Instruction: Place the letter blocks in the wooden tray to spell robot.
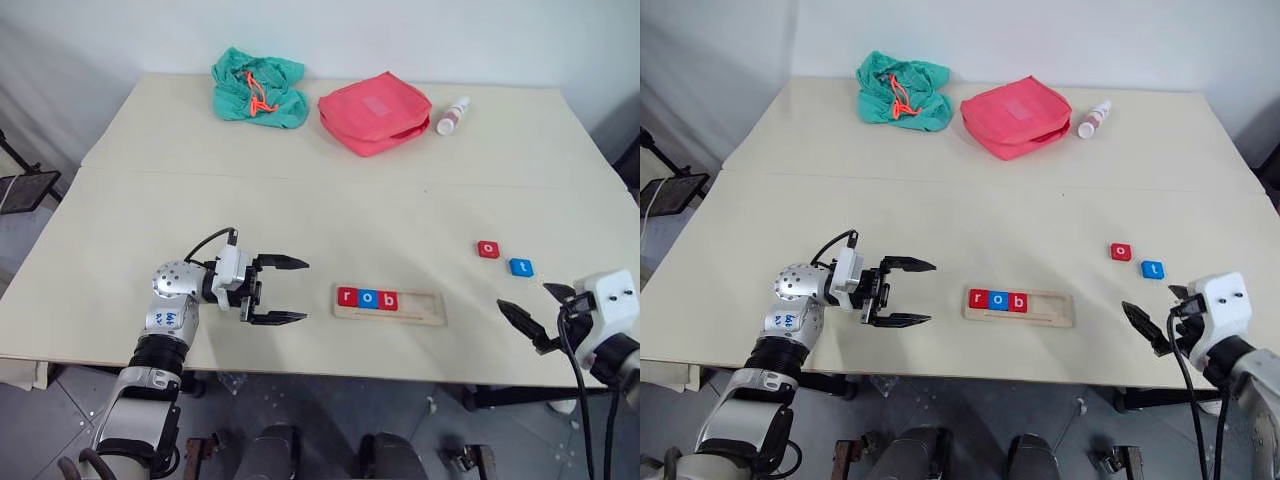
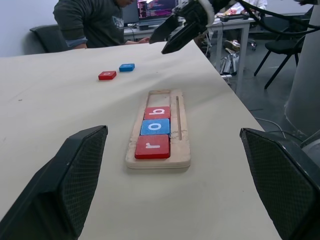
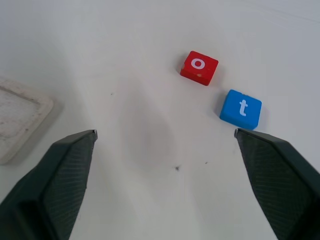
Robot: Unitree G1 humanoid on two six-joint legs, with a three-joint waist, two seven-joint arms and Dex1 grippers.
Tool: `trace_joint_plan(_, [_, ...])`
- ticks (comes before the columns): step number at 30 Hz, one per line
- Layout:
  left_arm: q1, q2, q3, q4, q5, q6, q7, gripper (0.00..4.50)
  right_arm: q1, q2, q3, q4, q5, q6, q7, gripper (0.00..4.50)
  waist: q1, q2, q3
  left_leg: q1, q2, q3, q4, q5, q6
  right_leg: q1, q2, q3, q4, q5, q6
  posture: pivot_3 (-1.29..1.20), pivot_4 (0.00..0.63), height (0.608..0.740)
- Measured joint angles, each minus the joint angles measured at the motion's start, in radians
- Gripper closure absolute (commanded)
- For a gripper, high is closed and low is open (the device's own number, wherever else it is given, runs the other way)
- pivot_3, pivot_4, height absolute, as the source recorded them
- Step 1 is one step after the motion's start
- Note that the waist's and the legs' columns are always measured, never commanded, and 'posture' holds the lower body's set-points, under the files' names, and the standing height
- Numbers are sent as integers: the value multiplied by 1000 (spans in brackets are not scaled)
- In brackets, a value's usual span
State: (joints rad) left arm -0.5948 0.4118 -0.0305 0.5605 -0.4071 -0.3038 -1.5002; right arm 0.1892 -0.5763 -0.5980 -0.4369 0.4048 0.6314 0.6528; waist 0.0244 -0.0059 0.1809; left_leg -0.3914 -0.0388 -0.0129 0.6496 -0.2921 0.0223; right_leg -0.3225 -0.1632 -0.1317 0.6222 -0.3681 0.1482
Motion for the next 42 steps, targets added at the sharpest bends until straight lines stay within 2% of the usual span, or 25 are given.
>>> trace_joint_plan(6, [5, 0, 0, -3, 0, 7, 0, 0, 64, 12, -2, -11, 19, -33, -9, 50, 0, 0, 0, 1, 0, 1, 0, 0, 0, 0, 0, 1, 0, 0, 0, 0, 150, 740])
trace_joint_plan(27, [5, 2, 0, -7, 0, 13, 0, 0, 13, -19, 3, -1, 47, -29, -36, 50, 0, 0, 0, 1, 0, 1, 0, 0, 0, 0, 0, 1, 0, 0, 0, 0, 150, 740])
trace_joint_plan(33, [9, 1, 1, -21, 0, 20, 0, 0, -174, -21, 101, 115, 32, 15, -104, 50, -4, 0, 0, 1, 1, 1, 0, 0, 0, 0, 0, 1, 0, 0, 0, 0, 150, 740])
trace_joint_plan(42, [18, 3, 3, -51, -1, 32, 0, 0, -501, 39, 277, 457, -83, -60, -234, 50, -3, 0, 0, 1, 0, 0, 0, 0, 0, 0, 0, 1, 1, 0, 0, 0, 150, 740])
